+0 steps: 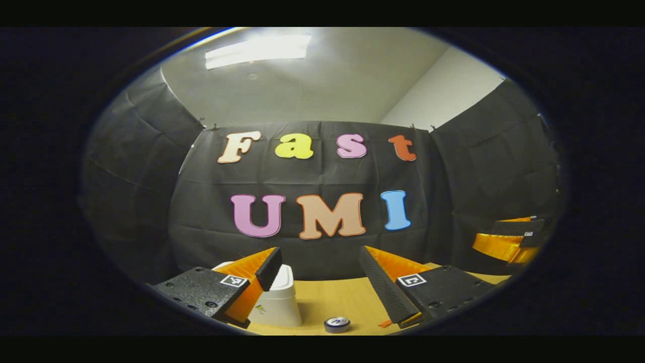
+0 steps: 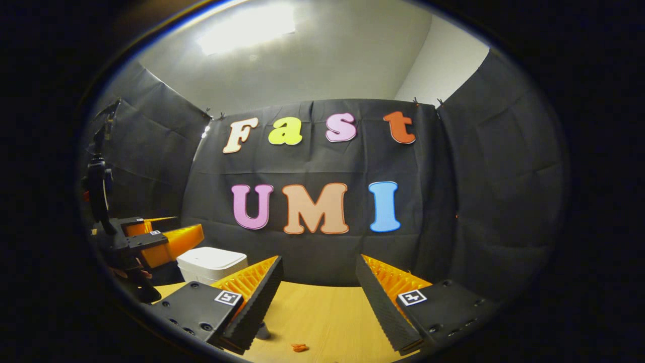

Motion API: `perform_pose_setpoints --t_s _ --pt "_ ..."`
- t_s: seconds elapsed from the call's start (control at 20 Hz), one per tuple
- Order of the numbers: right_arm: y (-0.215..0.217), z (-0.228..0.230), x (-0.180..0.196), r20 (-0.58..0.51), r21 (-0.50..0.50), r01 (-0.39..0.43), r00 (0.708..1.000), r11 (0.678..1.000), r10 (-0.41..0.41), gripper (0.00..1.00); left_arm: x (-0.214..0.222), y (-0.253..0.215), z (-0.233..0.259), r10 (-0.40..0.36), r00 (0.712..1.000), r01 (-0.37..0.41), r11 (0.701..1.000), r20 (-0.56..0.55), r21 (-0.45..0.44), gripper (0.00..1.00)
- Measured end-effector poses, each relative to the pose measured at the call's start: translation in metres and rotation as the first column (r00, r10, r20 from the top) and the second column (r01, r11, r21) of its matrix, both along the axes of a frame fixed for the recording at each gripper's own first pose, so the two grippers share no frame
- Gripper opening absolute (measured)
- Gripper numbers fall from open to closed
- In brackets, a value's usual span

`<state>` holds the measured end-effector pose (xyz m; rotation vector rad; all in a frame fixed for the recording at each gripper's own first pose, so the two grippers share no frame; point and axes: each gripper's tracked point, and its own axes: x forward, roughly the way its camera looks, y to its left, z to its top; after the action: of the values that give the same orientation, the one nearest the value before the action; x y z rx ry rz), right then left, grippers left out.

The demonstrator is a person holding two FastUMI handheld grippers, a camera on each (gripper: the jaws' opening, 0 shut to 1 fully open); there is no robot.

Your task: Press the lid of the desktop garbage bin to open it, pick up the crumpled paper on the desktop and throw it into the bin, then pick up the pop can on the desktop and drop it into the bin, and finally close the garbage bin lid.

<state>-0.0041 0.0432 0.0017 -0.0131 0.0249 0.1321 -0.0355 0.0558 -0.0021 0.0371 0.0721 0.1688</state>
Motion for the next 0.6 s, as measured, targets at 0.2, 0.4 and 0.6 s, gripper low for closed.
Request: perform_pose_setpoints --t_s 0.2,0.4,0.6 --pt "-0.022 0.006 -0.009 0.002 0.037 0.079 0.997 0.996 -0.079 0.96 0.018 -0.025 0.013 -0.092 0.995 0.092 0.996 0.033 -0.013 0.92" --pt "-0.034 0.01 -0.018 0.032 0.028 0.116 0.993 0.993 -0.117 0.96 0.02 -0.036 0.008 -0.105 0.993 0.107 0.994 0.053 -0.029 0.92" --pt "-0.02 0.008 -0.017 0.035 0.021 0.071 0.997 0.997 -0.072 0.95 0.013 -0.018 0.006 -0.059 0.997 0.06 0.998 0.04 -0.029 0.92"
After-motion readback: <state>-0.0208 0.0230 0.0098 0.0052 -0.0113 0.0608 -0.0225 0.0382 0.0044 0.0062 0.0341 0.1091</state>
